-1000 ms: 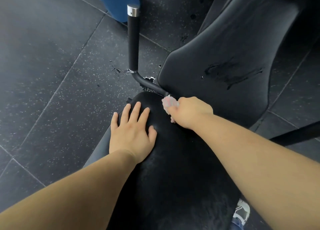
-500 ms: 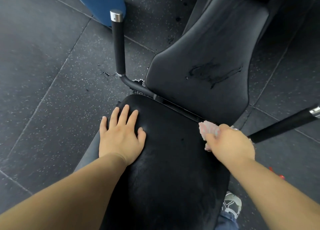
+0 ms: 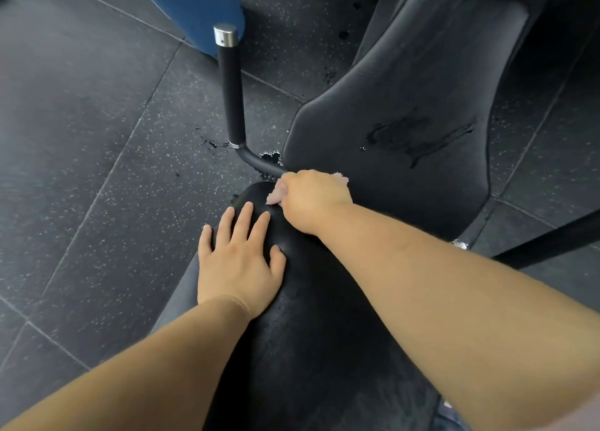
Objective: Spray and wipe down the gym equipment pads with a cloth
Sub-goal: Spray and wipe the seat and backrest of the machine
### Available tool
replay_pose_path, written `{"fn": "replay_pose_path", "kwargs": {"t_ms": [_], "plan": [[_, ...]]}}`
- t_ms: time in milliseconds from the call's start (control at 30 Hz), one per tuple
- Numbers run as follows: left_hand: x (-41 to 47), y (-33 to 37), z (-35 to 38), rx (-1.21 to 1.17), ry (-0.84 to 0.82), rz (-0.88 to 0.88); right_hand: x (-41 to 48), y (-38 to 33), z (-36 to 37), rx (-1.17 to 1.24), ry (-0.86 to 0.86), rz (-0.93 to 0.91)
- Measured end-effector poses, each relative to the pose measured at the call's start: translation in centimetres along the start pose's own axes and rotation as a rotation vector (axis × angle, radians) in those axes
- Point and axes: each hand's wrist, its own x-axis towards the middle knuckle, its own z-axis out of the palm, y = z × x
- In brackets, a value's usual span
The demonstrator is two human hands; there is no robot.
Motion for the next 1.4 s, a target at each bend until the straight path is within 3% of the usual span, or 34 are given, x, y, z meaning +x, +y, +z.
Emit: {"fn": "replay_pose_path", "kwargs": {"t_ms": [233,633,733,800,867,1000,1200,1400], "plan": [[-0.1,-0.2,-0.1,-0.007,0.006,0.001,-3.9,3.0,-0.5,-0.048,-0.017,0.066],[-0.1,0.1,0.1,-0.016,0.038,-0.006,-11.9,10.4,1.1,-0.108,-0.140,0.376],[-0.1,0.2,0.0,-0.009,0.037,0.001,-13.3,11.8,1.3,-0.029,-0.029,0.498],[-0.1,0.0,0.0,-0.015,0.035,-0.004,-13.7,10.9,1.3,0.128,0.132,0.422],[0.0,0.1,0.0,-0.010,0.032,0.005,-13.0,8.7,0.7,0.313,0.305,0.226],[-0.1,0.1,0.0,-0.015,0.025,0.007,-7.2,3.7,-0.2,0.308,0.465,-0.099],[0.0,0.0,0.0,-0.009,0.010,0.007,0.9,-1.8,-0.5,0.178,0.266,-0.192],[0.2,-0.1,-0.1,-0.022,-0.003,0.004,2.4,-1.9,-1.9,-0.081,-0.057,-0.073]]}}
